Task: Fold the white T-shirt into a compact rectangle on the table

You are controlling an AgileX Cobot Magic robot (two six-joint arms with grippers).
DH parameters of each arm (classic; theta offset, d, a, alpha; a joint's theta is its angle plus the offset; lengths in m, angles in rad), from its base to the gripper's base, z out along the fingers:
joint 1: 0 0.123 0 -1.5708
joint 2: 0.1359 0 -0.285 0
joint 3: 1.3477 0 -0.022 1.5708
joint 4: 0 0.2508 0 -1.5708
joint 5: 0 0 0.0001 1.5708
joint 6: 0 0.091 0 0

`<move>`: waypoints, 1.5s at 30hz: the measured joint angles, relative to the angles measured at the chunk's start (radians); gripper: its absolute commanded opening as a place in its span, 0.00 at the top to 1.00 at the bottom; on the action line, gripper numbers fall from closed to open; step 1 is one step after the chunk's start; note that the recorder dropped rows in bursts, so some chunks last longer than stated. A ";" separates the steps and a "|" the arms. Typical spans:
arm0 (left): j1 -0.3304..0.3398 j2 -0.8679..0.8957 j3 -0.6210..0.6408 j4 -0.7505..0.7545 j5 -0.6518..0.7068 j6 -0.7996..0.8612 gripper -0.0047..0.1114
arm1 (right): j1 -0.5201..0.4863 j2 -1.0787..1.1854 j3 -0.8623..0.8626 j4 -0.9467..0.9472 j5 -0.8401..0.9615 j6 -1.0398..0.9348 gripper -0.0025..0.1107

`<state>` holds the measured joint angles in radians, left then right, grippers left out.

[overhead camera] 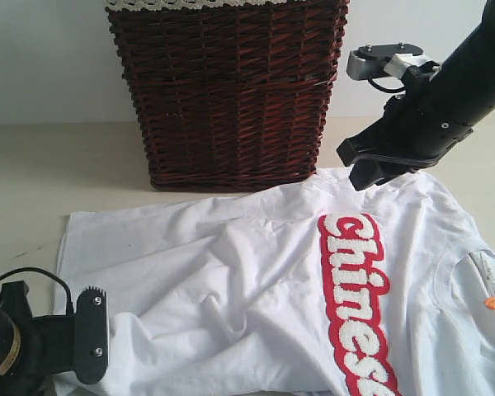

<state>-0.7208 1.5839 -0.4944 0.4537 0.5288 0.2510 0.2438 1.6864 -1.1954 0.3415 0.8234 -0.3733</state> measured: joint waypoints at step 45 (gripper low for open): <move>-0.020 -0.055 -0.109 0.438 -0.154 -0.488 0.96 | 0.000 0.000 0.000 0.002 -0.003 -0.008 0.70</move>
<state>-0.7410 1.5291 -0.6034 0.8916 0.3753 -0.2369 0.2438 1.6864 -1.1954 0.3439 0.8200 -0.3811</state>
